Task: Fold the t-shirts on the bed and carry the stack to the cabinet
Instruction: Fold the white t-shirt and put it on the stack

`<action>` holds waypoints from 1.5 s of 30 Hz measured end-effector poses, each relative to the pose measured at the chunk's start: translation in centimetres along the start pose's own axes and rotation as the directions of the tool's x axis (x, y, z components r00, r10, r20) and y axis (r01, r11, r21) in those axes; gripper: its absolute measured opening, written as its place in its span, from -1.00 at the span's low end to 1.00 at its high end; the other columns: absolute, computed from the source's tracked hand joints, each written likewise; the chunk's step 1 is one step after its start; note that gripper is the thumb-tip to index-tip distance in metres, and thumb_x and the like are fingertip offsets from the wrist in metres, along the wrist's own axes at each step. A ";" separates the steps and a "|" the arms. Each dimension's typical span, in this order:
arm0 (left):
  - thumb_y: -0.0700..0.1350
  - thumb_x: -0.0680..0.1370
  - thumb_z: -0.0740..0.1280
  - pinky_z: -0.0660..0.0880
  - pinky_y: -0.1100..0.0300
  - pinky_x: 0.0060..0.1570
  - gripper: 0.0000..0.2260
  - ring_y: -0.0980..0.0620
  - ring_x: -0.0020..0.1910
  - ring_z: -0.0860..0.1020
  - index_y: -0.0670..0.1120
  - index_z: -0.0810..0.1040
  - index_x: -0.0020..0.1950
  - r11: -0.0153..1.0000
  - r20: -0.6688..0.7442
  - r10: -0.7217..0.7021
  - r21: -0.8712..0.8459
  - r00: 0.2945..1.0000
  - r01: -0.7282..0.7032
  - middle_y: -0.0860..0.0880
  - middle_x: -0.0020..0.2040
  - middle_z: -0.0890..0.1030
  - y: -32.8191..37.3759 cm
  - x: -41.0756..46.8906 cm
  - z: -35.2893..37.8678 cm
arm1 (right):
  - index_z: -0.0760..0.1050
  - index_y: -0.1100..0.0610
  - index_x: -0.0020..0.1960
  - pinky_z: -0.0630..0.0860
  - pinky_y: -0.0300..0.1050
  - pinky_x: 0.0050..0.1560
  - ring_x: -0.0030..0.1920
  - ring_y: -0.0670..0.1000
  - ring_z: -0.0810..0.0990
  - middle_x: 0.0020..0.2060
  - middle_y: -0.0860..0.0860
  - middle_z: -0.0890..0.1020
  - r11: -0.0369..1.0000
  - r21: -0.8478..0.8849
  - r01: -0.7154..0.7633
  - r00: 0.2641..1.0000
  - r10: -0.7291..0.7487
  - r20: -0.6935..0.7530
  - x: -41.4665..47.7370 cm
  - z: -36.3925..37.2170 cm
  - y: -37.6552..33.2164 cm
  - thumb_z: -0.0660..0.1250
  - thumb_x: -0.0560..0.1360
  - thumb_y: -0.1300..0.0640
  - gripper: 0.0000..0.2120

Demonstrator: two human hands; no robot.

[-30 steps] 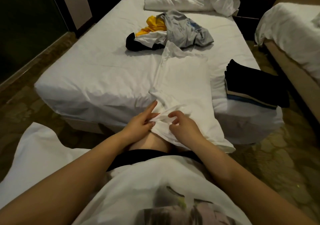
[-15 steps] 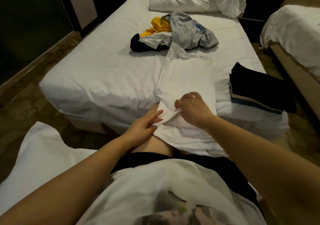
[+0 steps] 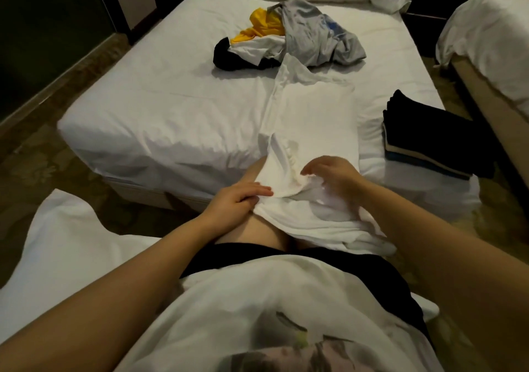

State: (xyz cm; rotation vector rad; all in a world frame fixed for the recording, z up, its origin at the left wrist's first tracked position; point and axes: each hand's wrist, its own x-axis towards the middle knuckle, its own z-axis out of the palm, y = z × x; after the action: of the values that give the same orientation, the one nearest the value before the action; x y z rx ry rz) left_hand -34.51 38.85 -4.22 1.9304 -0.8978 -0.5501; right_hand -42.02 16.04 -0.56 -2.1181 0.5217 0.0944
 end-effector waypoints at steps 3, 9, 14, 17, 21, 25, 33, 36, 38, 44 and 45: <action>-0.32 0.55 0.24 0.16 0.58 0.22 -0.71 0.21 0.26 0.37 -0.02 0.59 0.15 1.000 0.018 -0.017 -0.001 1.000 0.017 0.15 0.14 0.53 0.2 -0.2 -0.1 | 0.56 0.13 0.08 0.45 -0.08 0.14 0.07 0.07 0.56 0.09 0.07 0.61 0.995 -0.048 -0.082 0.990 0.075 -0.121 3.4 0.5 -1.0 0.19 0.56 0.07 -0.77; -0.24 0.56 0.26 0.18 0.54 0.23 -0.77 0.24 0.30 0.35 -0.03 0.61 0.14 0.995 0.041 -0.087 -0.047 0.995 0.089 0.15 0.15 0.54 0.5 -0.1 -0.3 | 0.43 0.22 0.24 0.38 -0.09 0.01 -0.02 0.10 0.51 0.11 0.07 0.50 0.935 -0.178 -0.307 0.950 0.313 0.009 8.5 3.1 -3.4 0.20 0.55 -0.09 -0.57; -0.23 0.56 0.27 0.20 0.51 0.23 -0.77 0.26 0.29 0.35 0.02 0.59 0.12 0.983 0.048 -0.132 -0.123 0.990 0.137 0.15 0.15 0.54 0.2 0.0 -0.8 | 0.38 0.22 0.32 0.33 0.00 0.14 0.24 0.16 0.44 0.27 0.15 0.46 0.911 -0.127 -0.393 0.915 0.401 0.048 9.8 3.2 -3.8 0.21 0.56 -0.09 -0.53; -0.22 0.54 0.30 0.19 0.52 0.21 -0.78 0.27 0.29 0.34 0.01 0.59 0.13 0.985 0.054 -0.130 -0.110 0.990 0.135 0.16 0.14 0.54 0.1 0.2 -0.7 | 0.41 0.25 0.27 0.35 -0.04 0.03 0.17 0.16 0.47 0.12 0.12 0.50 0.907 -0.014 -0.421 0.906 0.421 0.044 9.8 2.6 -3.7 0.27 0.55 -0.01 -0.58; -0.18 0.53 0.33 0.17 0.61 0.16 -0.78 0.30 0.28 0.33 0.08 0.59 0.10 0.989 0.050 -0.110 -0.090 0.993 0.114 0.15 0.16 0.55 0.0 0.2 -0.6 | 0.46 0.22 0.28 0.38 -0.08 0.26 0.25 0.13 0.46 0.27 0.14 0.50 0.944 0.140 -0.298 0.948 0.309 -0.071 9.6 2.3 -3.4 0.26 0.56 0.12 -0.67; -0.19 0.52 0.34 0.16 0.65 0.13 -0.78 0.32 0.26 0.33 0.01 0.60 0.14 0.991 0.051 -0.101 -0.077 0.994 0.105 0.19 0.15 0.53 0.0 0.0 -0.6 | 0.58 0.22 0.08 0.47 -0.05 0.22 0.11 0.12 0.56 0.04 0.11 0.62 0.864 0.416 -0.285 0.917 0.372 -0.145 10.0 1.9 -2.5 0.32 0.49 0.23 -0.81; -0.17 0.52 0.35 0.17 0.62 0.16 -0.76 0.31 0.27 0.32 0.12 0.55 0.11 0.996 0.059 -0.077 -0.043 0.995 0.080 0.22 0.14 0.51 0.2 0.0 -0.7 | 0.43 0.27 0.27 0.36 -0.07 0.03 0.13 0.10 0.48 0.05 0.08 0.47 0.904 0.232 -0.358 0.926 0.376 -0.035 10.0 3.5 -2.8 0.31 0.52 -0.04 -0.53; -0.19 0.51 0.35 0.16 0.63 0.16 -0.76 0.30 0.28 0.32 0.12 0.55 0.10 0.996 0.053 -0.076 -0.050 0.996 0.079 0.21 0.14 0.52 0.2 0.0 -0.7 | 0.47 0.28 0.17 0.36 -0.10 -0.03 0.07 0.11 0.52 -0.08 0.10 0.50 0.887 0.239 -0.395 0.903 0.423 -0.076 10.0 3.6 -2.9 0.31 0.53 0.02 -0.64; -0.19 0.51 0.35 0.17 0.63 0.16 -0.77 0.31 0.27 0.32 0.09 0.56 0.10 0.996 0.053 -0.078 -0.046 0.996 0.080 0.22 0.14 0.51 0.1 0.0 -0.7 | 0.48 0.26 0.13 0.40 -0.11 -0.02 0.03 0.13 0.52 -0.10 0.13 0.54 0.882 0.292 -0.369 0.890 0.426 -0.160 10.2 3.2 -2.9 0.31 0.53 0.00 -0.67; -0.20 0.51 0.35 0.16 0.63 0.15 -0.76 0.30 0.26 0.33 0.08 0.56 0.11 0.996 0.045 -0.074 -0.056 0.996 0.076 0.21 0.12 0.52 0.1 0.1 -0.6 | 0.35 0.28 0.34 0.35 -0.07 0.27 0.28 0.13 0.43 0.27 0.10 0.44 0.888 0.286 -0.360 0.926 0.377 -0.006 9.4 2.5 -1.3 0.27 0.50 -0.17 -0.38; -0.20 0.51 0.35 0.16 0.63 0.15 -0.76 0.30 0.26 0.34 0.08 0.56 0.11 0.995 0.046 -0.074 -0.059 0.996 0.077 0.21 0.13 0.52 0.1 0.1 -0.6 | 0.32 0.25 0.37 0.32 -0.08 0.29 0.30 0.09 0.40 0.30 0.05 0.40 0.867 0.319 -0.383 0.921 0.386 0.056 9.3 2.6 -1.1 0.30 0.48 -0.20 -0.34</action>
State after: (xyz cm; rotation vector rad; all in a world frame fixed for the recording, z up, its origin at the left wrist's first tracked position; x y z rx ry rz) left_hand -34.06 39.10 -3.86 1.9098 -0.8294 -0.6595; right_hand -32.80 15.64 -3.65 -1.6700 0.9003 0.2104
